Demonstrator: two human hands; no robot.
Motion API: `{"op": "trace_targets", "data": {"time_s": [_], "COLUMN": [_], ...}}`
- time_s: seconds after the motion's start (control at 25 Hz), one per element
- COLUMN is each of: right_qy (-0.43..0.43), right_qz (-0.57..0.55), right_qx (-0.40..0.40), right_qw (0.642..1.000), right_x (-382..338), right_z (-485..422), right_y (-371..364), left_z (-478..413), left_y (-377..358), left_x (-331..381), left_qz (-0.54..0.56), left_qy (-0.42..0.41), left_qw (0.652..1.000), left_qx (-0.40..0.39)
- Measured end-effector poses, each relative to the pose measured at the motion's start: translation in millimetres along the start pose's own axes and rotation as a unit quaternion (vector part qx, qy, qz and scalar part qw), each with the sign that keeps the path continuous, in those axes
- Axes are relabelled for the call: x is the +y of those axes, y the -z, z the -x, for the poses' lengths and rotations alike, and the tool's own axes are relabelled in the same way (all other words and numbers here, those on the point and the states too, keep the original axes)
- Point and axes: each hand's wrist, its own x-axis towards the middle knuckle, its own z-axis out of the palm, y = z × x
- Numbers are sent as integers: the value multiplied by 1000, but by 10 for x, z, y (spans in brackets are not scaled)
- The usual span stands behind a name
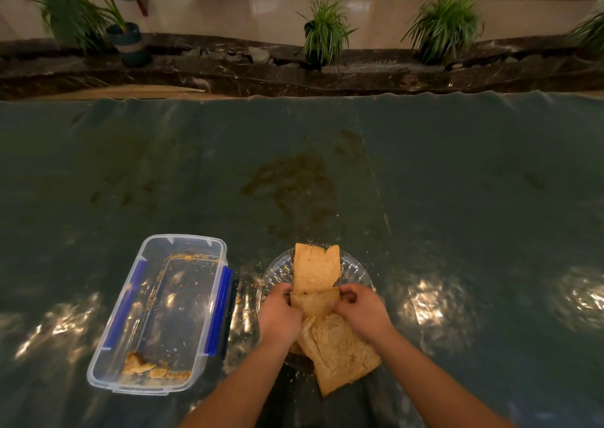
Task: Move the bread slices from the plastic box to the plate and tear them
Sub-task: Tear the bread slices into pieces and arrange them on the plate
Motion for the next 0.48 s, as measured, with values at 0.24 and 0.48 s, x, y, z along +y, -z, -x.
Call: {"op": "trace_targets", "data": {"time_s": [0.24,0.48], "right_qy": [-12,-19], "right_qz": [-28,-54], "right_qx": [4,12], "right_qw": [1000,998], "right_x": [71,-49], "right_z": [19,-89], "right_y": [12,0], "left_z": [-7,-120], "left_y": [14,47], "left_x": [-15,13], "left_qz": [21,140], "left_qy": [-9,90], "left_qw": [1000,986], "left_qx": [10,-7]}}
